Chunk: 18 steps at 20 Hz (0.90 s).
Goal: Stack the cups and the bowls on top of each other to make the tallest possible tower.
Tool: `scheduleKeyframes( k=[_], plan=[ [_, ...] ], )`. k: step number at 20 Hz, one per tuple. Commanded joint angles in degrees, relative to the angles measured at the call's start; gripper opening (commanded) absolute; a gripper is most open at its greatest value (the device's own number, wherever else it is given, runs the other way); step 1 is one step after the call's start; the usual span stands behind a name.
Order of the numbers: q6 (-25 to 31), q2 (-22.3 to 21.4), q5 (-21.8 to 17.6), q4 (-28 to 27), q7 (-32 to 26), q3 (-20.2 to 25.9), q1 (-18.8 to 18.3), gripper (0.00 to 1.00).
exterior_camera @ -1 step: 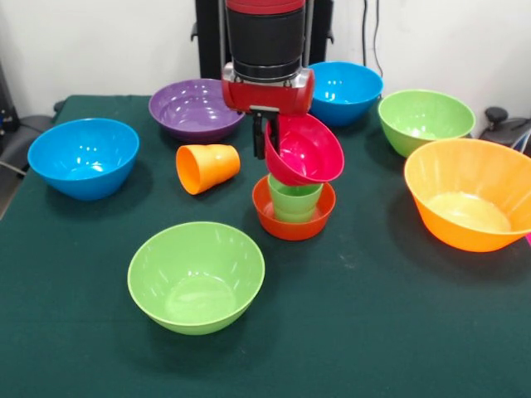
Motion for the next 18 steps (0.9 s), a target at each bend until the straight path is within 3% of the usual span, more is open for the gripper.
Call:
scheduleKeyframes(
  k=[1, 18],
  plan=[
    [-3.9, 4.3, 1.2, 0.6, 5.3, 4.4, -0.2, 0.00],
    [-3.6, 3.6, 3.1, 1.6, 7.8, 2.8, 1.5, 0.00]
  ],
)
